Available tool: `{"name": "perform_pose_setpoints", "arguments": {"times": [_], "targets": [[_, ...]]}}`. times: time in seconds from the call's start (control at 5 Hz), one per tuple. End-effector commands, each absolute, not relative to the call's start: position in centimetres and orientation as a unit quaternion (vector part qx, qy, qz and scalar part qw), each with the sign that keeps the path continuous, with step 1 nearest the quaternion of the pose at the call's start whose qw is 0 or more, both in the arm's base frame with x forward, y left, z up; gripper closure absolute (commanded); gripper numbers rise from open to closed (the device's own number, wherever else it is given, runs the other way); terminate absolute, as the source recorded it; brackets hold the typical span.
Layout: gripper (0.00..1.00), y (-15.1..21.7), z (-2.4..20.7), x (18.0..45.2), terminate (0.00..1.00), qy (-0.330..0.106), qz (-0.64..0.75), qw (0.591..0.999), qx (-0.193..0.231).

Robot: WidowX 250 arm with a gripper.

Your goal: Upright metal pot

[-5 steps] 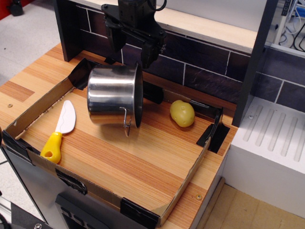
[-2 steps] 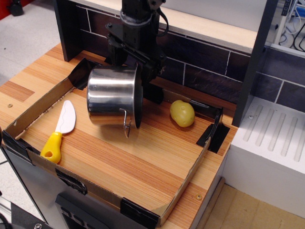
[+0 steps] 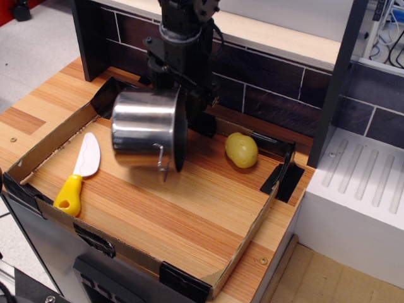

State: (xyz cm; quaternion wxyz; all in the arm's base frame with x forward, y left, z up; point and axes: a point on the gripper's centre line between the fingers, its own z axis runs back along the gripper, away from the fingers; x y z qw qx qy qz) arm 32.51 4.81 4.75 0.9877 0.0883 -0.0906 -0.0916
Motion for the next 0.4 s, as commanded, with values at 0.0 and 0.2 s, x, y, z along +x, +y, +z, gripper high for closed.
{"name": "perform_pose_setpoints", "arguments": {"times": [0.0,0.2], "targets": [[1.0,4.71,6.06,32.09,0.0,-0.131,-0.109,0.98,0.103],[1.0,4.85,5.94,31.57,0.0,-0.133,-0.115,0.979,0.107]]}}
